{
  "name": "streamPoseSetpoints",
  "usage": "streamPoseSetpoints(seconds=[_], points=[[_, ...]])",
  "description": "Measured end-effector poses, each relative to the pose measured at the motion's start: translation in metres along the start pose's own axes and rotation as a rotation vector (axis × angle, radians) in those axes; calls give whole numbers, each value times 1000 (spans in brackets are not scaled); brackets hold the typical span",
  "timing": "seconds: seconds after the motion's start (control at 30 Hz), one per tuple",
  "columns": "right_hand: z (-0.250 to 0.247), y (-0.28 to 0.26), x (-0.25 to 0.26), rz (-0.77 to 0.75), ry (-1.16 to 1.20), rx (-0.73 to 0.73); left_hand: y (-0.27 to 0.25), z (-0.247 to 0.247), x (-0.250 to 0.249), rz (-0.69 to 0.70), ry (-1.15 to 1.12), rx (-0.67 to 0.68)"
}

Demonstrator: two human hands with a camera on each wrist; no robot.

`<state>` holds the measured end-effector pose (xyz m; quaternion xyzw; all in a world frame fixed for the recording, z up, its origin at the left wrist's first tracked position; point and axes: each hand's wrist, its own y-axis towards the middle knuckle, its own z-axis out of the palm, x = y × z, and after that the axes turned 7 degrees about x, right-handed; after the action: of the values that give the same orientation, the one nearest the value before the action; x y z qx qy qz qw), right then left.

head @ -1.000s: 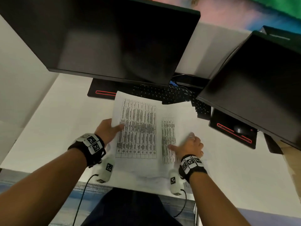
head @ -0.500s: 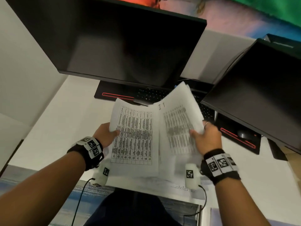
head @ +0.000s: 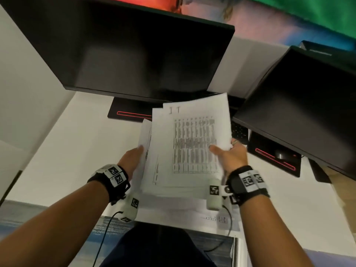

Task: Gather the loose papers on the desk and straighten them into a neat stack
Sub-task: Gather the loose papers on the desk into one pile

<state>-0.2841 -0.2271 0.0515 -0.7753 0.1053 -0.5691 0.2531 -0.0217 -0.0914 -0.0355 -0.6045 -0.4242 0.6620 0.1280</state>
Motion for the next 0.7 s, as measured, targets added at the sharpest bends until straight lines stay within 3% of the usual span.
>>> streamPoseSetpoints(seconds=[0.03,0.1,0.17,0.27,0.4,0.53,0.7], points=[[8,10,-17,34,-61,-15,13,-4,10,-46,-98,24],[24,24,-45,116,-277,5,20,0,15,-46,-89,90],[42,29,-63,121,-530,90,3,14,2,68,174,96],[52,30,-77,34,-713,102,-3,22,-2,170,538,-76],[11,36,-92,250,-850,-171,3,2,2,201,501,-96],[5,39,-98,312,-982,-135,7,-12,5,211,441,-126],[4,55,-90,377,-887,-100,6,-12,5,199,439,-128]])
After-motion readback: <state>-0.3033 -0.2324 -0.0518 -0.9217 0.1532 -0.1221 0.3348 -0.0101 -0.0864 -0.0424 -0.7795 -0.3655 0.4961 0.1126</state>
